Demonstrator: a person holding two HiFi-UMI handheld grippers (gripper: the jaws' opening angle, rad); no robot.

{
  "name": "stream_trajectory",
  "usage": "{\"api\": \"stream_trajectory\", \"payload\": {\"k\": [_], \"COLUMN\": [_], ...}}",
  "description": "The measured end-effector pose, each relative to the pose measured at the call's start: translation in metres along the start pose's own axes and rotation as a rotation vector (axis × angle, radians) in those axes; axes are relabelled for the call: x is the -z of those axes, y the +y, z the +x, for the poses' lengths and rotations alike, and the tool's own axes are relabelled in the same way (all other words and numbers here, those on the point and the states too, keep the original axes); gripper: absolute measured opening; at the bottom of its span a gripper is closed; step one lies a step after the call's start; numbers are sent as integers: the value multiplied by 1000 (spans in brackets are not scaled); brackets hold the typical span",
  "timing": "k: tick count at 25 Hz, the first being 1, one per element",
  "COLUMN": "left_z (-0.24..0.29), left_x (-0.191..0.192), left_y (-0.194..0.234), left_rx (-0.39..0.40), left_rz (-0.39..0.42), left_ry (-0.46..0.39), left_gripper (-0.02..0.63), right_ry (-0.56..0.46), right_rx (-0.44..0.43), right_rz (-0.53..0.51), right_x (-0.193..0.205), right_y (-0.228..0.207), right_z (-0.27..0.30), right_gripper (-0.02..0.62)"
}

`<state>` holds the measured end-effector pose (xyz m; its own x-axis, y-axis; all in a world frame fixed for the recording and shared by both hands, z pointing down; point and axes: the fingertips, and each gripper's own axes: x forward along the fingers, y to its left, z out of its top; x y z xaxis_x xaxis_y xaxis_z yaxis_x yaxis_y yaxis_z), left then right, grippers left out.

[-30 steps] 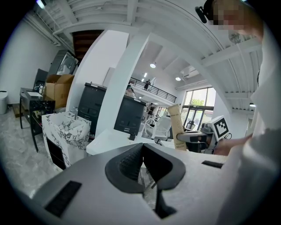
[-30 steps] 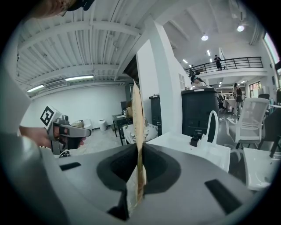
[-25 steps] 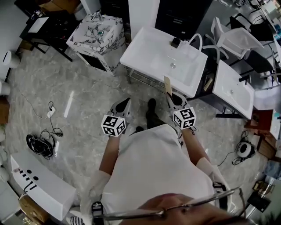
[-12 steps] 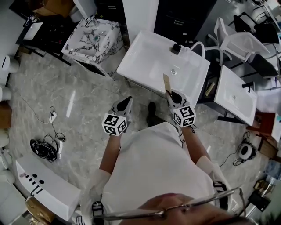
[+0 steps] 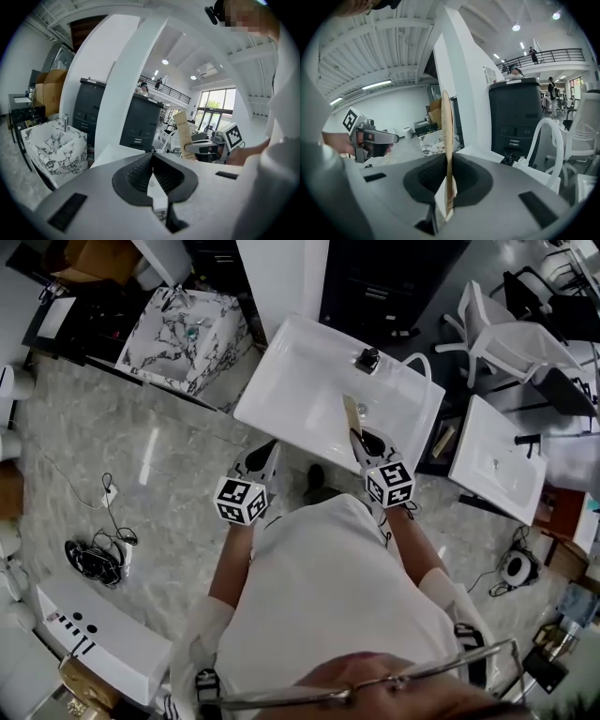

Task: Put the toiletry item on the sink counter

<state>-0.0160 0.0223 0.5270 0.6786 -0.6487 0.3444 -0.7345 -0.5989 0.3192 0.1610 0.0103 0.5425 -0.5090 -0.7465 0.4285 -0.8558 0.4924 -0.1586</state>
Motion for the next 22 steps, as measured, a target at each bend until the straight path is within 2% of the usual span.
{"api": "stream_trajectory", "payload": {"k": [8, 14, 22], "left_z": [50, 66, 81], "left_x": [-24, -27, -36], "left_y": [7, 16, 24], "left_rx": [-27, -27, 10], "left_rz": [-5, -11, -7], "left_ry": [14, 34, 43], "left_gripper": [5, 5, 5], "right_ry": [32, 43, 59], "right_rx": [-28, -31, 9], "right_rz": [24, 40, 51], "right_x": [-2, -5, -8], "right_y": [-52, -61, -69], "right_z": [32, 43, 49], "right_gripper": [34, 34, 34]}}
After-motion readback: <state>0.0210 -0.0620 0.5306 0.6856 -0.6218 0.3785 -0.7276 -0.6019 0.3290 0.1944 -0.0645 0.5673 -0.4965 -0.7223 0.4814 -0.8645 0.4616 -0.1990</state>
